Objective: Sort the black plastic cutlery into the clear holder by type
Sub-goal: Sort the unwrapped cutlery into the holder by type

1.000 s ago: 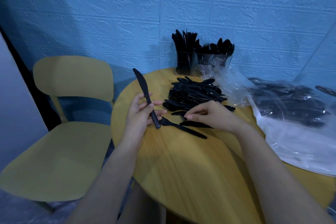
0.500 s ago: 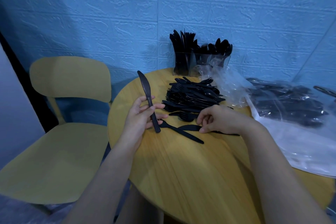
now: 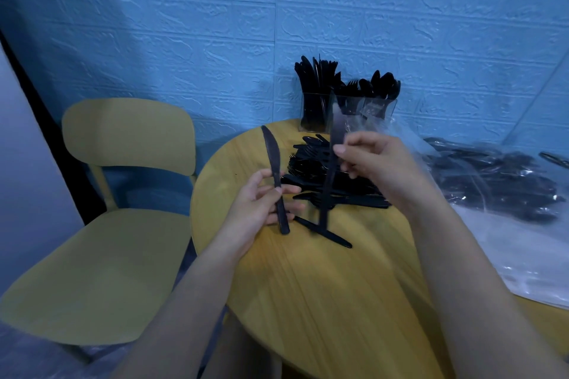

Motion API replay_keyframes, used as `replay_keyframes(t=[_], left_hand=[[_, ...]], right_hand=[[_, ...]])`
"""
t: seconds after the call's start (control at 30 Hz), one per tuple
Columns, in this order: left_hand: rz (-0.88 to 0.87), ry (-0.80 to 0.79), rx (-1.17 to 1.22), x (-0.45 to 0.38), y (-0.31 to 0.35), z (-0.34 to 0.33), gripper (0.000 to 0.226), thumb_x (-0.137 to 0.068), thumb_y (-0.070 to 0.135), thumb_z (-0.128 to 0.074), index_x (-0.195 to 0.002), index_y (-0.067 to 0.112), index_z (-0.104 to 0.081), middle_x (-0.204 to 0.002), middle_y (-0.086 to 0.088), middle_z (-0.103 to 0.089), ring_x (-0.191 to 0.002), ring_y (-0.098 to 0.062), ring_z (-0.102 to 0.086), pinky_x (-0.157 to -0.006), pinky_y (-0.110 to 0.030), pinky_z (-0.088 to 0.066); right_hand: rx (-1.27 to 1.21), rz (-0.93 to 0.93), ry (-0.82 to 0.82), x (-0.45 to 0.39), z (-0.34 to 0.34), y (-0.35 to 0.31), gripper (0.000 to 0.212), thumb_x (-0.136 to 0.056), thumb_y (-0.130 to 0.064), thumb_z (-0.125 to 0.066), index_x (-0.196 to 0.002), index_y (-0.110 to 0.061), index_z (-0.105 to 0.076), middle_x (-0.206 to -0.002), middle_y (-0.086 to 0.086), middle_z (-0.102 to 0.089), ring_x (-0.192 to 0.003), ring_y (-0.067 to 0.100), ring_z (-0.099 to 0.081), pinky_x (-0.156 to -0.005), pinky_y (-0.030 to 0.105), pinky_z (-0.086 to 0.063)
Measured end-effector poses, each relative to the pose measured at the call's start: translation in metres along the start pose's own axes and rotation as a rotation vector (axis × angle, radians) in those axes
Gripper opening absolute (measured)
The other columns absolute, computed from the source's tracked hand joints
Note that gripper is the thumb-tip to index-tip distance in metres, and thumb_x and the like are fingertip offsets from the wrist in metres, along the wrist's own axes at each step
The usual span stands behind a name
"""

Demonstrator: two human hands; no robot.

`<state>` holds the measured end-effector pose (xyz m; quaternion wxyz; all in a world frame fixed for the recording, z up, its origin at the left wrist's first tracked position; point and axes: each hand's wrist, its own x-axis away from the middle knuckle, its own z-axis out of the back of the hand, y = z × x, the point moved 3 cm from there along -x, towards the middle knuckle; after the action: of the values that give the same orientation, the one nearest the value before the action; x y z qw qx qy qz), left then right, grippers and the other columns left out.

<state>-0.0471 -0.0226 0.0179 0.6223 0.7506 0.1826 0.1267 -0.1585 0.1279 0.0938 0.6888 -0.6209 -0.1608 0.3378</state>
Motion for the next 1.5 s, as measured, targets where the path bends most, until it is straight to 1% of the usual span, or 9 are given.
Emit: replay_keyframes(t=[0.37,0.47,0.57,0.77,1.03,1.13,1.2,1.3,1.5], left_hand=[[0.068,-0.259,0.006,0.005,-0.003,-0.010,0.029,-0.096,0.015,-0.046,-0.123,0.024,-0.051,-0.104,-0.005,-0.072,-0.088,-0.026,-0.071,-0.071,-0.031,-0.058],[0.046,-0.247,-0.031,0.005,-0.004,-0.009,0.035,-0.094,0.005,-0.049,-0.125,0.021,-0.050,-0.099,-0.004,-0.071,-0.081,-0.020,-0.071,-0.069,-0.029,-0.058],[0.019,-0.140,-0.047,0.003,-0.002,-0.001,0.034,-0.095,0.001,-0.046,-0.126,0.014,-0.051,-0.098,-0.004,-0.069,-0.077,-0.017,-0.070,-0.070,-0.030,-0.059],[0.018,-0.012,-0.028,0.000,-0.002,0.005,0.031,-0.095,0.001,-0.046,-0.118,0.019,-0.055,-0.095,-0.001,-0.070,-0.074,-0.015,-0.071,-0.067,-0.028,-0.059],[0.009,-0.006,-0.053,0.000,-0.002,0.005,0.031,-0.095,0.001,-0.048,-0.118,0.020,-0.055,-0.096,-0.002,-0.070,-0.074,-0.015,-0.071,-0.066,-0.027,-0.059],[0.008,0.003,-0.060,0.000,-0.003,0.006,0.031,-0.095,0.002,-0.048,-0.118,0.020,-0.055,-0.097,-0.003,-0.070,-0.076,-0.016,-0.071,-0.066,-0.027,-0.059],[0.007,0.005,-0.063,0.000,-0.003,0.006,0.031,-0.095,0.003,-0.048,-0.119,0.021,-0.055,-0.098,-0.003,-0.070,-0.077,-0.017,-0.071,-0.067,-0.028,-0.059],[0.008,0.005,-0.069,0.000,-0.003,0.007,0.031,-0.095,0.003,-0.048,-0.118,0.021,-0.055,-0.098,-0.002,-0.070,-0.078,-0.018,-0.071,-0.067,-0.028,-0.059],[0.006,0.013,-0.063,0.000,-0.003,0.007,0.030,-0.095,0.002,-0.048,-0.115,0.022,-0.056,-0.096,-0.002,-0.071,-0.076,-0.017,-0.071,-0.065,-0.027,-0.058]], right_hand=[[0.289,0.073,0.042,-0.018,-0.038,0.030,0.014,-0.085,-0.018,-0.070,-0.075,-0.025,-0.063,-0.068,-0.010,-0.065,-0.057,-0.003,-0.057,-0.057,0.010,-0.044],[0.395,0.095,0.054,-0.018,-0.039,0.032,0.009,-0.083,-0.026,-0.072,-0.079,-0.027,-0.063,-0.076,-0.009,-0.065,-0.069,0.003,-0.060,-0.067,0.015,-0.049],[0.612,0.147,0.075,-0.016,-0.020,0.028,0.003,-0.085,-0.028,-0.069,-0.084,-0.027,-0.066,-0.080,-0.015,-0.063,-0.075,-0.003,-0.056,-0.066,0.009,-0.042],[1.067,-0.090,-0.259,-0.005,0.001,0.053,0.021,-0.085,-0.025,-0.070,-0.105,-0.022,-0.067,-0.096,-0.008,-0.060,-0.091,0.009,-0.058,-0.082,0.030,-0.052],[0.888,-0.148,-0.396,0.004,-0.001,0.050,0.009,-0.083,-0.023,-0.072,-0.091,-0.026,-0.069,-0.088,-0.008,-0.068,-0.084,0.003,-0.061,-0.071,0.016,-0.046],[0.840,-0.113,-0.258,0.000,0.007,0.047,0.014,-0.081,-0.022,-0.074,-0.092,-0.025,-0.066,-0.088,-0.008,-0.063,-0.082,0.007,-0.058,-0.067,0.014,-0.042],[0.966,-0.086,-0.233,-0.001,0.009,0.049,0.023,-0.080,-0.024,-0.075,-0.101,-0.023,-0.064,-0.095,-0.008,-0.056,-0.086,0.008,-0.053,-0.066,0.012,-0.038],[1.042,-0.105,-0.276,-0.002,0.007,0.056,0.021,-0.083,-0.024,-0.072,-0.102,-0.020,-0.065,-0.090,-0.011,-0.055,-0.085,0.006,-0.052,-0.065,0.013,-0.038],[0.872,-0.114,-0.241,0.002,0.012,0.045,0.008,-0.083,-0.026,-0.071,-0.087,-0.022,-0.065,-0.075,-0.010,-0.059,-0.071,0.003,-0.054,-0.068,0.021,-0.048]])
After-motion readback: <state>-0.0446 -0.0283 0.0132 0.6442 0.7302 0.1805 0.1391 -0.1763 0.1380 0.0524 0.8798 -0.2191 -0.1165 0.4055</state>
